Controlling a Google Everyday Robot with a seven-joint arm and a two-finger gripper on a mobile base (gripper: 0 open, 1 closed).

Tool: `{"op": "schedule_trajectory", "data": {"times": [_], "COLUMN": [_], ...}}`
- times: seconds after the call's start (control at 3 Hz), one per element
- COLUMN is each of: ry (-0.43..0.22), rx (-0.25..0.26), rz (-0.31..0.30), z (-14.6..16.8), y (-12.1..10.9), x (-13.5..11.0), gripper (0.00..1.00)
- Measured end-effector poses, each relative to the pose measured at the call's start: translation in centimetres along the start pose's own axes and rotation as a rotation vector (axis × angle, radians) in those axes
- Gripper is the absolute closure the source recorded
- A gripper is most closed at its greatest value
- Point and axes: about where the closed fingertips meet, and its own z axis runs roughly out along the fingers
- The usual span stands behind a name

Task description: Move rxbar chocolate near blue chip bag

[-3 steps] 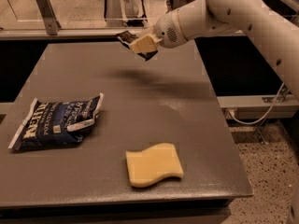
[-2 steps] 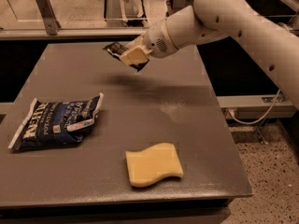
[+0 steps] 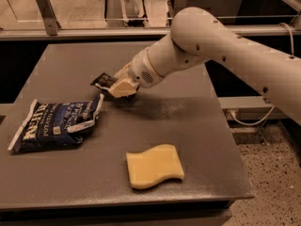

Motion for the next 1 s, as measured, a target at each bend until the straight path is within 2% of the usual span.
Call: {"op": "schedule_trajectory", "data": {"times": [0.33, 1.0], "ry": [0.002, 0.003], "rx": [-0.007, -0.014], "rz": [0.003, -0.001], "z": [0.22, 0.53], "y": [0.12, 0.36], "x": [0.14, 0.01], "gripper": [0.82, 0.35]}}
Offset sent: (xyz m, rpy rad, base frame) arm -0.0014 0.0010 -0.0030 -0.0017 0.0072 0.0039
